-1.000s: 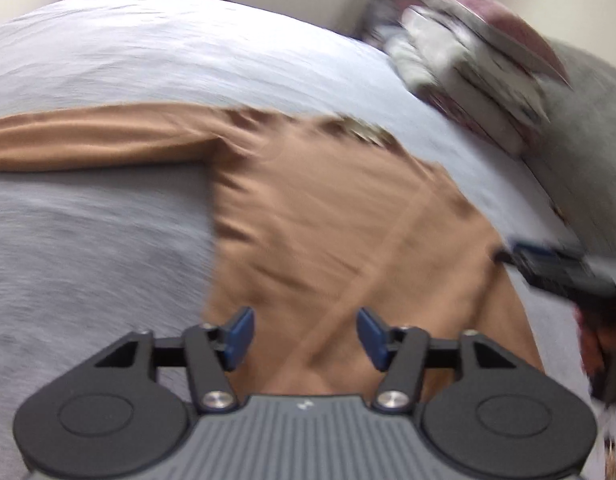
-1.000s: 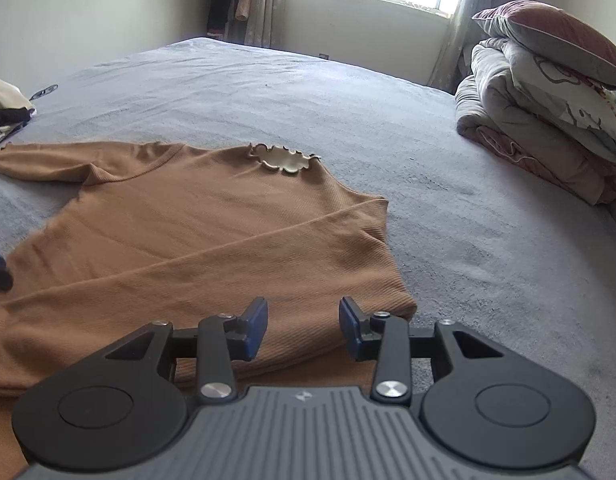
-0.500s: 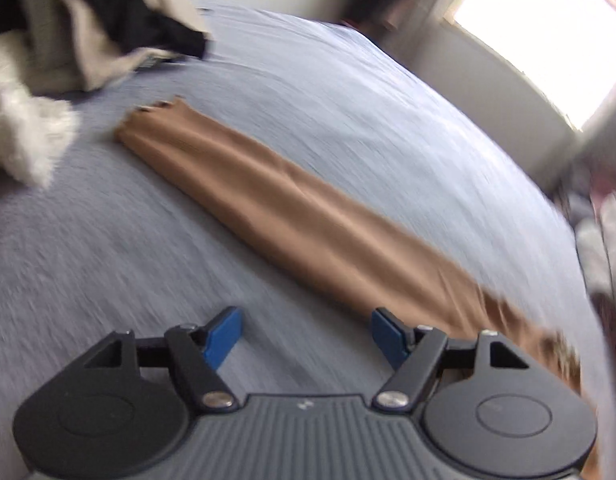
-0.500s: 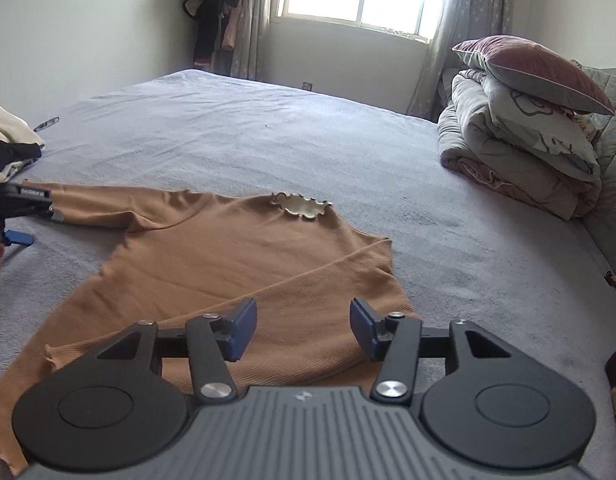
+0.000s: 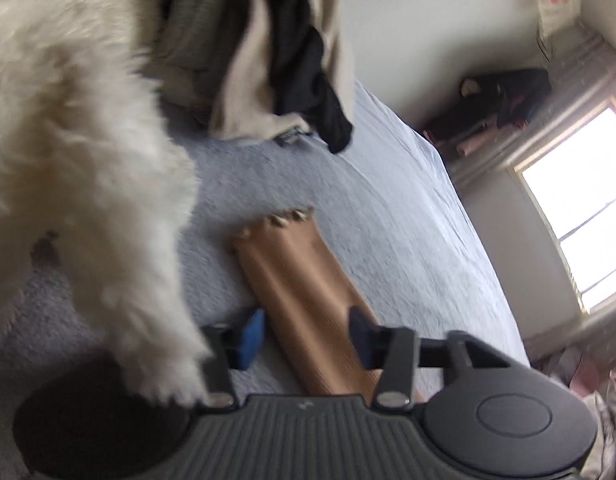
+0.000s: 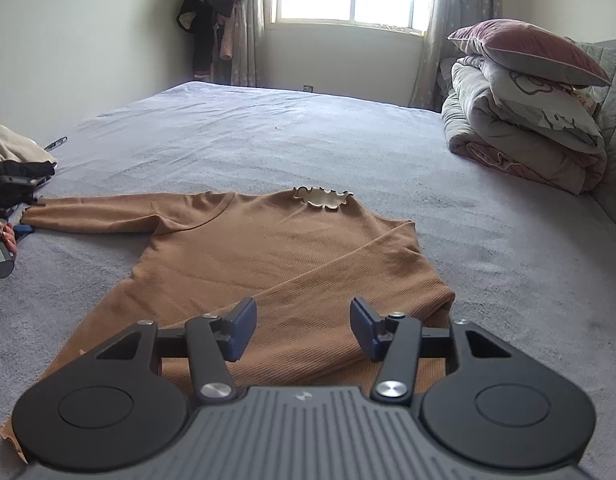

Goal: Fold clothes
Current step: 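Move the left gripper to the other sleeve cuff and grasp it, then carry the sleeve across the top with the left gripper and release it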

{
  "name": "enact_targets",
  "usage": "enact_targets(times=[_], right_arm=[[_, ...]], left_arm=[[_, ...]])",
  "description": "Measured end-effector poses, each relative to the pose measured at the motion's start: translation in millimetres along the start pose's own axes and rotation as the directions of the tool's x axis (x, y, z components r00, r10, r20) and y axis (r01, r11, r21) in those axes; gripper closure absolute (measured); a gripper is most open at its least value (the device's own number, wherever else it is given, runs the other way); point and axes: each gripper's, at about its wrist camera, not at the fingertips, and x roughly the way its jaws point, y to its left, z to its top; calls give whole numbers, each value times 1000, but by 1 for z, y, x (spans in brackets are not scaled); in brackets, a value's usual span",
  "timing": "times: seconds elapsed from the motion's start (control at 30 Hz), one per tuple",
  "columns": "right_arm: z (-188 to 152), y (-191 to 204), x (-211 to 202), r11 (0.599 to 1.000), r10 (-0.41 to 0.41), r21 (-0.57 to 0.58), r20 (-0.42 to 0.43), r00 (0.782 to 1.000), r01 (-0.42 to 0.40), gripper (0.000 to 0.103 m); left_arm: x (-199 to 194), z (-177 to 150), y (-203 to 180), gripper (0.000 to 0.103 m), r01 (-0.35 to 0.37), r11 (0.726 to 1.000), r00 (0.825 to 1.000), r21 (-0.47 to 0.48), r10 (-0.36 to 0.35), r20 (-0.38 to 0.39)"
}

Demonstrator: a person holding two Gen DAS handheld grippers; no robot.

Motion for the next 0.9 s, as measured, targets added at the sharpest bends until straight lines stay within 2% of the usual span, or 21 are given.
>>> enact_targets(times=[0.03,0.07,0.13,0.27,0.4,0.5,0.63,0.8,0.9], right_arm=[[-1,0,0,1000,4,11,0,1000,-4,49],[-2,0,0,1000,7,22,0,1000,-7,49],[-3,1,1,999,10,36,-4,1000,-10,49],[-5,4,2,999,-1,39,-3,1000,1,49],[-5,5,0,999,2,49,11,1000,-3,49],[-4,4,-2,998,5,59,18,1000,-6,49],[-2,0,-3,996,3,85,23,1000,-5,49],[0,-9,-10,990,8,141,41,999,-14,49],[1,-16,-15,982,11,187,50,999,-20,49]], left_arm=[[1,1,1,78,-5,1000,1000,2,5,2],[1,3,2,81,-7,1000,1000,5,7,4],[0,2,-1,95,20,1000,1000,11,-20,-6],[-12,-2,-23,99,85,993,996,83,-86,5],[-34,-15,-55,99,197,960,980,199,-200,-7],[-51,-24,-76,99,289,923,957,254,-287,-43],[-76,-43,-98,100,403,864,915,301,-383,-128],[-104,-79,-131,100,518,758,855,396,-449,-258],[-118,-102,-145,100,573,689,819,444,-459,-345]])
